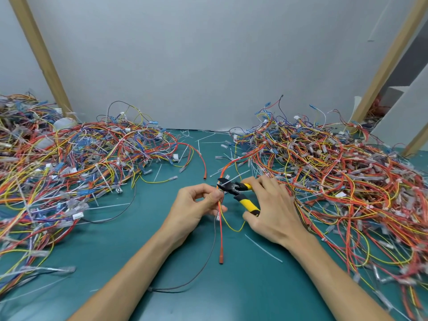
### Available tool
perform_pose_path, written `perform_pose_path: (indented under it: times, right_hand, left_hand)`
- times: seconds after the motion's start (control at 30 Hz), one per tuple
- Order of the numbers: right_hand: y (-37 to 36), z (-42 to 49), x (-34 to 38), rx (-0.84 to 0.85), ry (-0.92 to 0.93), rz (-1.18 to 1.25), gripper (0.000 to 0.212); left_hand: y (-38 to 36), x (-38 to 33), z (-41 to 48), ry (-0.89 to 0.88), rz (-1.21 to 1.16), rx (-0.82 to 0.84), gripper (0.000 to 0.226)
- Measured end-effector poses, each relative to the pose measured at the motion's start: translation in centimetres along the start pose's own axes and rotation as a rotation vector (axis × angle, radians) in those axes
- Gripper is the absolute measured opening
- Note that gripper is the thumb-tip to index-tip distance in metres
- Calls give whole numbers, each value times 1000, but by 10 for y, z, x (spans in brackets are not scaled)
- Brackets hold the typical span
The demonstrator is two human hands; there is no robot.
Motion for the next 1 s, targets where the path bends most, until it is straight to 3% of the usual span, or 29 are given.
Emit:
perform_pose_path:
  times: [0.2,0.5,0.83,1.0]
  right_hand:
    - [1,0,7,-16,33,-5,53]
    - [13,0,4,-82,-6,6,21]
    - [12,-1,5,-77,-6,-4,19]
    - [9,-1,7,-57,-8,-20,32]
  left_hand:
    - [-2,0,0,7,7,19,14]
    - [-3,-2,-1,15,79,16,14]
    - [-5,-3,-2,18,105,20,15]
    - [-5,-4,-3,18,117,24,14]
Point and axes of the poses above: each hand's wrist, its own z-axis towards the middle knuckle, its own y-axis out of the back of the hand, x = y × z, the point moved 9 cm from there along z, towards the middle knuckle, and after that the axes turned 7 degrees about -z, right-handed, at the moved point
